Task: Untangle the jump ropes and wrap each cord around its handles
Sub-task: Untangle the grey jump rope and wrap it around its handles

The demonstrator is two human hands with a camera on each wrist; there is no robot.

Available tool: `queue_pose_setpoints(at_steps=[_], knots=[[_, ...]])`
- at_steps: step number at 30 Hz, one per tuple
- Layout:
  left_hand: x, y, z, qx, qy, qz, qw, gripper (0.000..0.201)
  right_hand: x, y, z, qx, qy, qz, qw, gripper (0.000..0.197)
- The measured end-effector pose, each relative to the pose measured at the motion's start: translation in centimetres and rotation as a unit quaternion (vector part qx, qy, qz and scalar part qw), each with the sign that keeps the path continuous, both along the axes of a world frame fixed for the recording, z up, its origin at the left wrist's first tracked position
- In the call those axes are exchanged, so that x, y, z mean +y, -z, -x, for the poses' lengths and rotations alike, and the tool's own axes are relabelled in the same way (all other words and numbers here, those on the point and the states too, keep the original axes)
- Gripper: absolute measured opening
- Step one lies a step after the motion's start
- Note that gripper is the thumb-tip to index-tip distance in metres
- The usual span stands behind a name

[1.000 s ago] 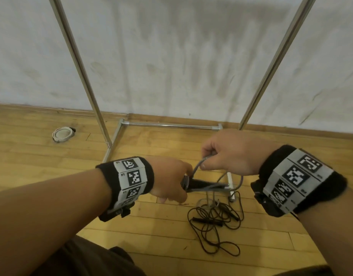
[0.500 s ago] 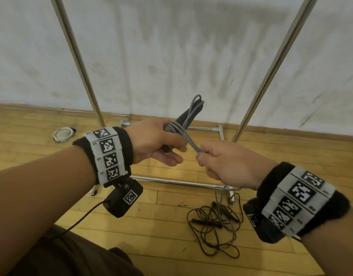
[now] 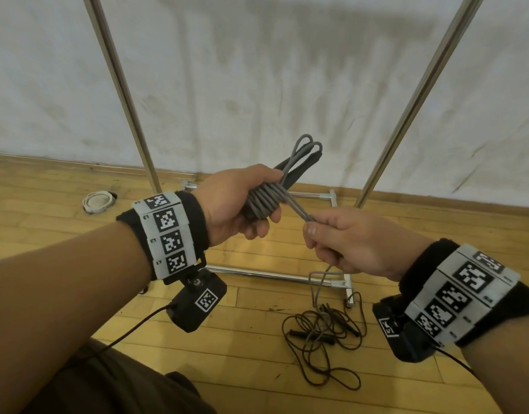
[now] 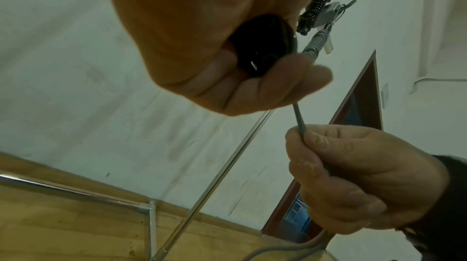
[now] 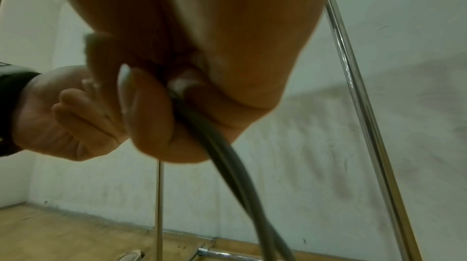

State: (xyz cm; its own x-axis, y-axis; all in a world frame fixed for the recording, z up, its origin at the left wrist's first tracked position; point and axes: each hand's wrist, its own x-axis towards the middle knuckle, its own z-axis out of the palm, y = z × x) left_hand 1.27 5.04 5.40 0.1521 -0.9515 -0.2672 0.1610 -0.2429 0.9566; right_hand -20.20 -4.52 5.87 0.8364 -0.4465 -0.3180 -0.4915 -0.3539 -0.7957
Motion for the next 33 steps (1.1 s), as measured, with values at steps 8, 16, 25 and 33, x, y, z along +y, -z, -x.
queue_pose_setpoints(at_steps=[8,16,25,33], knots=[[0.4,-0.5,-0.4,0.081,0.166,0.039,0.982,0.034,-0.8,1.4,0.2,0.038,-0.019,0.031,0.999,0.027],[0.7,1.2,2.5,-0.200,0.378,-0.129,0.895,0.033,-2.3,1.9,-0.8,0.116,-0.076,0.237,0.962,0.017],[0.0,3.1,3.1,-0.366,0.286,-0.228,0.856,0.023,1.9,-1.6,-2.3,0.117,-0.173,0.456,0.865,0.025],[-1.1,2.2,0.6,-0.264,0.098,-0.198,0.939,0.017,3.1,0.1,-3.3,0.196,-0.118,0.502,0.834,0.026]])
